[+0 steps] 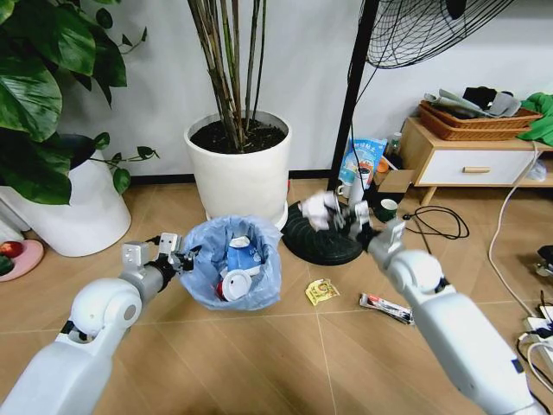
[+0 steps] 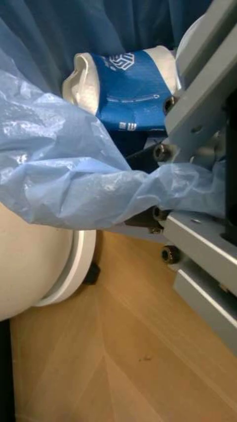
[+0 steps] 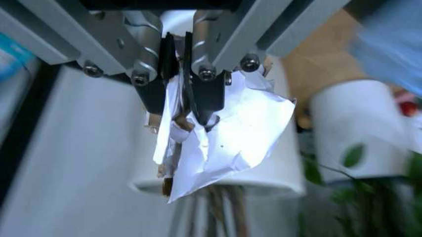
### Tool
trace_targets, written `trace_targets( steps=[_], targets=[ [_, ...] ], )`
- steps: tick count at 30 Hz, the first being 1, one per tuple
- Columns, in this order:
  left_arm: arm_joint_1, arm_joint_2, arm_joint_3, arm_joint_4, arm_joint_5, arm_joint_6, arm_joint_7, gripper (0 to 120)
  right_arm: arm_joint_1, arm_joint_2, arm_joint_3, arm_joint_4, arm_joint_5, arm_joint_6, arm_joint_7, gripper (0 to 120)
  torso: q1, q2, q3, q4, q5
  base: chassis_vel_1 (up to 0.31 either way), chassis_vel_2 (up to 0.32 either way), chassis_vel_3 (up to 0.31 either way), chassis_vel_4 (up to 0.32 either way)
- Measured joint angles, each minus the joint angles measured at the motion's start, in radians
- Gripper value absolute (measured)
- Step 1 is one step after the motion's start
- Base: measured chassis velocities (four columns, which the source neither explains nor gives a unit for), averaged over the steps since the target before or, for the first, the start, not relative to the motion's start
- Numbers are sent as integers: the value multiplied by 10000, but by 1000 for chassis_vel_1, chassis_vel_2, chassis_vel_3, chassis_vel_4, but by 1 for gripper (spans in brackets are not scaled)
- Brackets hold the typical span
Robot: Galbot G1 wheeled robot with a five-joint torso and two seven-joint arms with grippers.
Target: Pick up the trash bin and place the garbage on the floor into it.
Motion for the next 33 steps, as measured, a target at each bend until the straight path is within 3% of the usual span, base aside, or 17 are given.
trace_targets(
  steps=[7,15,25,33],
  targets=[
    [-240,-29,467,65,15,2,0,0,341,-503,-850,1505,1300,-447,108,2,0,0,0,-2,2,0,0,0,0],
    [-761,-71,901,311,-23,3,-37,0,778,-1261,-2040,2077,1890,-503,-398,2,0,0,1,-3,4,0,0,0,0],
    [-1043,-79,1055,505,-84,3,-43,0,1040,-1650,-2907,2514,2035,-595,-671,2,0,-1,1,-1,1,0,0,0,0],
    [-1189,-156,1073,609,-108,3,-39,0,711,-1777,-3028,2661,1566,-439,-485,32,0,-1,0,-3,2,0,0,0,0]
  ],
)
